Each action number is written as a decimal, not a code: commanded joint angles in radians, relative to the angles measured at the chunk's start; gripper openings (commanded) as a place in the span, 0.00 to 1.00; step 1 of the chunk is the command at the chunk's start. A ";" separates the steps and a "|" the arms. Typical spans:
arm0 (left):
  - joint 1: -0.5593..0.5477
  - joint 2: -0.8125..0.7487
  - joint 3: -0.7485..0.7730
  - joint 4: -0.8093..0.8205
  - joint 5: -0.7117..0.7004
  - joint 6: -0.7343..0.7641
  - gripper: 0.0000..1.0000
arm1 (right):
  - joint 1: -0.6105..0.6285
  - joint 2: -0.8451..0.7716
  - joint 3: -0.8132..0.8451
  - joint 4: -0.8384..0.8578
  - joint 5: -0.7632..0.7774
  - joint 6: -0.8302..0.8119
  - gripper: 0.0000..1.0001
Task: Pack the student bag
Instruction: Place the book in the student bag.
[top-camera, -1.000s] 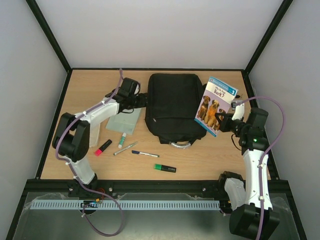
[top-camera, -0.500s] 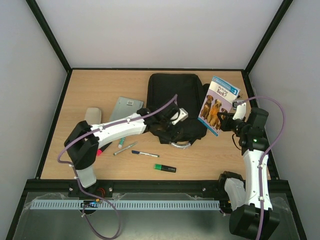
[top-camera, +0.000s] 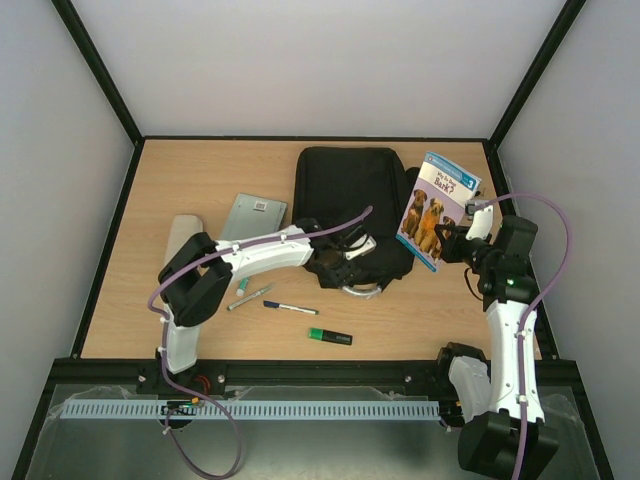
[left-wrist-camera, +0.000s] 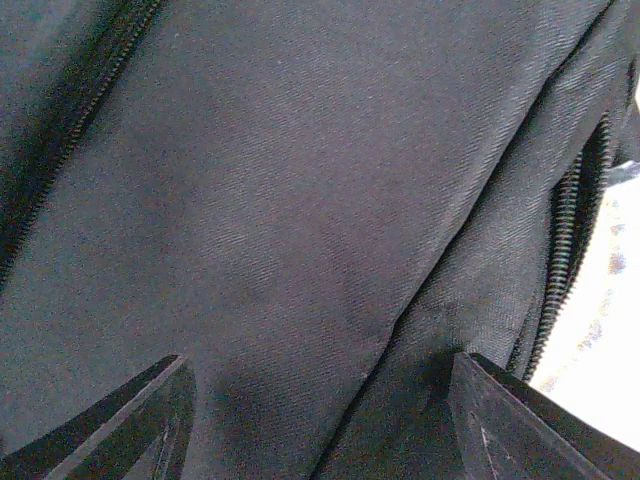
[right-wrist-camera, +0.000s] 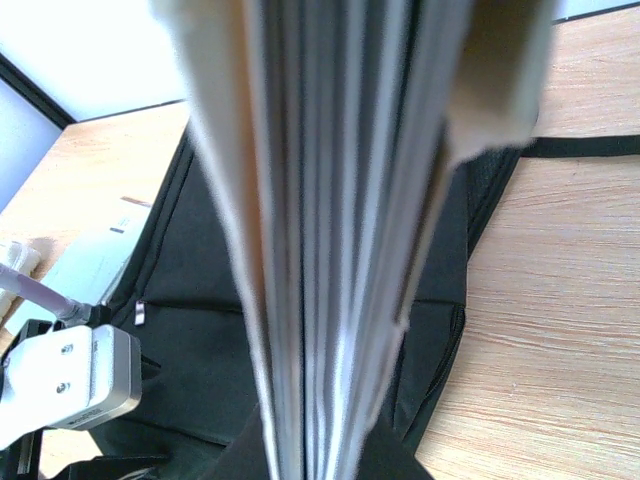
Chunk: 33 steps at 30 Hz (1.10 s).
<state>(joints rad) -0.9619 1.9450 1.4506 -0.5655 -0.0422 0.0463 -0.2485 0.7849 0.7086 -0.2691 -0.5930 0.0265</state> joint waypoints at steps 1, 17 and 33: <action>-0.007 0.032 0.037 -0.040 0.079 0.048 0.71 | -0.003 -0.013 0.002 0.028 -0.013 0.000 0.01; -0.010 0.087 0.074 0.006 0.044 0.069 0.31 | -0.003 -0.010 0.000 0.030 -0.014 0.000 0.01; -0.018 -0.127 0.076 0.062 -0.103 0.054 0.02 | -0.003 0.073 0.327 -0.191 0.012 -0.093 0.01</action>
<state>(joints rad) -0.9749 1.9541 1.5066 -0.5354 -0.0643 0.1146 -0.2485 0.8207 0.7826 -0.3454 -0.5705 0.0097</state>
